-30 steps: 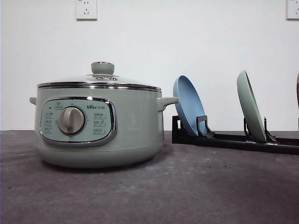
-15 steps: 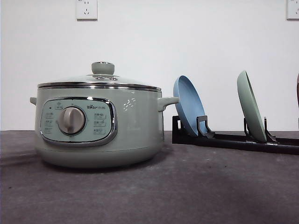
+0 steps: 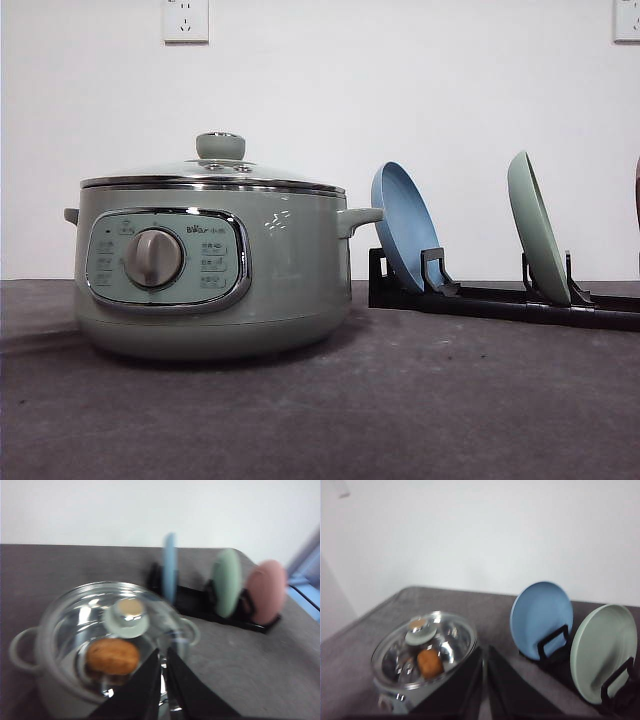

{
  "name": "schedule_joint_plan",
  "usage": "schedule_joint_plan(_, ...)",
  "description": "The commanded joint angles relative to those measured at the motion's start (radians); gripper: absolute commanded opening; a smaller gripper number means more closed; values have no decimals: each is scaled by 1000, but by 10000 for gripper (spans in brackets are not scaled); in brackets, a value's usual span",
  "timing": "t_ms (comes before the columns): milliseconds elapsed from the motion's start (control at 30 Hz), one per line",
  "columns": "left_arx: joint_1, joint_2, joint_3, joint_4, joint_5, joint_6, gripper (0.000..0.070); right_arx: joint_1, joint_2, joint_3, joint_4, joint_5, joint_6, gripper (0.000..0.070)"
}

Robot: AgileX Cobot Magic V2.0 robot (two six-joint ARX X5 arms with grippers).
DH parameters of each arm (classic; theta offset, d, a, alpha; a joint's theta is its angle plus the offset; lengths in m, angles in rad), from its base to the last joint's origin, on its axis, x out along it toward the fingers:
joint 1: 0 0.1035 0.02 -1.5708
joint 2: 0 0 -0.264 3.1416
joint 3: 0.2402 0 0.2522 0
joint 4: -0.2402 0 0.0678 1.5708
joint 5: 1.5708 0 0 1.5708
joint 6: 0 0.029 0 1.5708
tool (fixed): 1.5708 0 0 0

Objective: Transfer potato from steamer to green plate

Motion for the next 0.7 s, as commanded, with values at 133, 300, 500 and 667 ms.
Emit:
schedule_joint_plan(133,-44,73,107,-32,52,93,10,1,86,124,-171,-64,-93,3)
schedule_joint_plan(300,-80,98,112,-25,52,104,16,1,109,137,-223,-92,-105,3)
schedule_joint_plan(500,-84,104,112,-27,52,100,29,1,107,137,-223,-92,-104,3)
schedule_joint_plan(667,-84,104,112,-41,52,100,125,1,109,137,-223,-92,-102,64)
